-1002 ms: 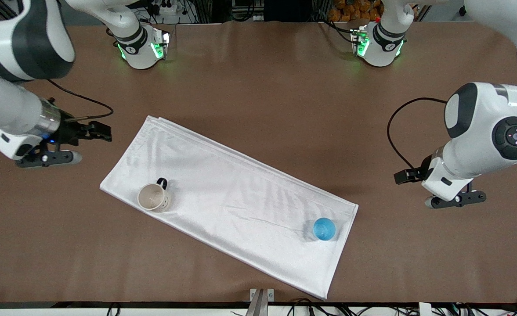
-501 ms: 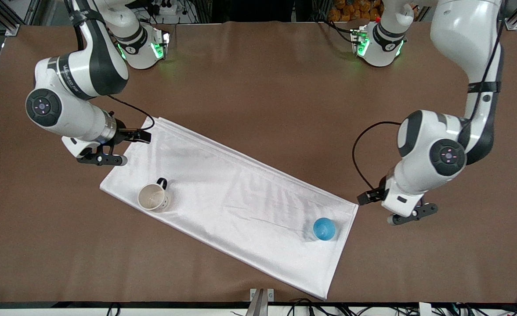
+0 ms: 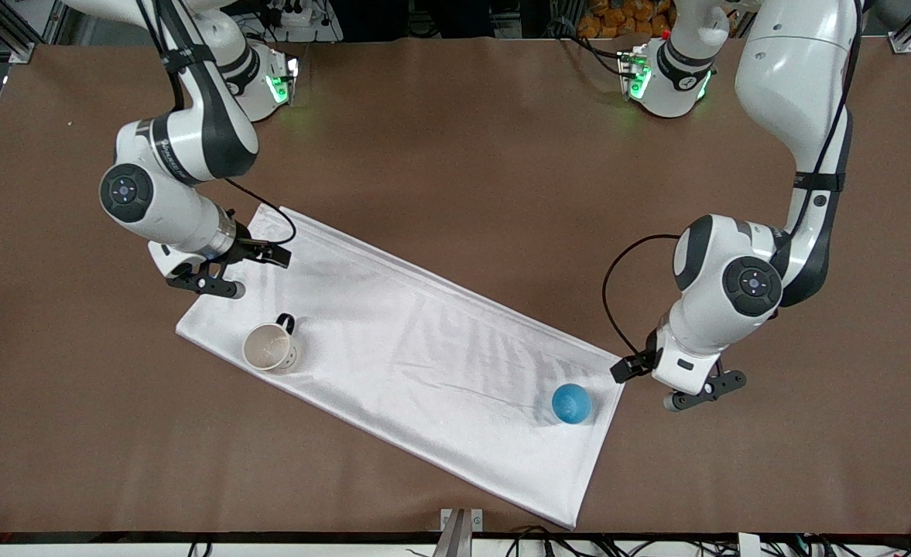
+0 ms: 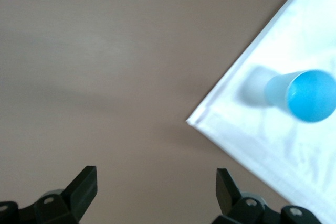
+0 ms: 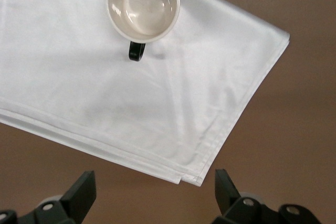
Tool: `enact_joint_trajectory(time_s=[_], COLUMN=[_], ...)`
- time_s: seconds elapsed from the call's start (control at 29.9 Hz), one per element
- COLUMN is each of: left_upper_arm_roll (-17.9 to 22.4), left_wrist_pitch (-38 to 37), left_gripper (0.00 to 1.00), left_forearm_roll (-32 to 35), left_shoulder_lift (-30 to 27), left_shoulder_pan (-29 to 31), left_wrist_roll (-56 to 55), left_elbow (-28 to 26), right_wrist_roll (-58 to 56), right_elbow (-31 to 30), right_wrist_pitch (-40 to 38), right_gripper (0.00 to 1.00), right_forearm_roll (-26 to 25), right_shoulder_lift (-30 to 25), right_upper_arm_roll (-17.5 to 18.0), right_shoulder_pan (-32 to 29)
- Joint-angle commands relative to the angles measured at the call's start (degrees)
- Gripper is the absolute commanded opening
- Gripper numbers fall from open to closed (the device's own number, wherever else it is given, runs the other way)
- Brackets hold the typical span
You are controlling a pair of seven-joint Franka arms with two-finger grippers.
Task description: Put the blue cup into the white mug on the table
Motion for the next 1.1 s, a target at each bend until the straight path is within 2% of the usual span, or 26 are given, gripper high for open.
enact_joint_trajectory(time_s=[0.0,0.37,1.07], left_upper_arm_roll=[0.04,0.04,0.13], left_wrist_pitch=[3.27,8.19,12.76], left_gripper=[1.00,1.00,1.00], left_forearm_roll=[-1.05,-1.05,-1.05], left_shoulder_lift=[3.74,7.00,10.87], left_shoulder_pan=[-0.73,-3.64,-5.40], left_wrist_roll=[-3.66,-6.92,-7.71], left_elbow=[3.79,4.68,4.77], right_wrist_roll=[2.10,2.45,6.06], right_elbow=[-0.20,0.67,9.64], right_wrist_pitch=[5.65,13.56,13.04], right_gripper=[1.00,1.00,1.00], right_forearm_roll=[0.87,0.87,0.78], right_shoulder_lift=[3.24,9.57,18.19], right_upper_arm_roll=[-0.25,-0.25,-0.25], right_shoulder_pan=[0.79,0.35,0.26])
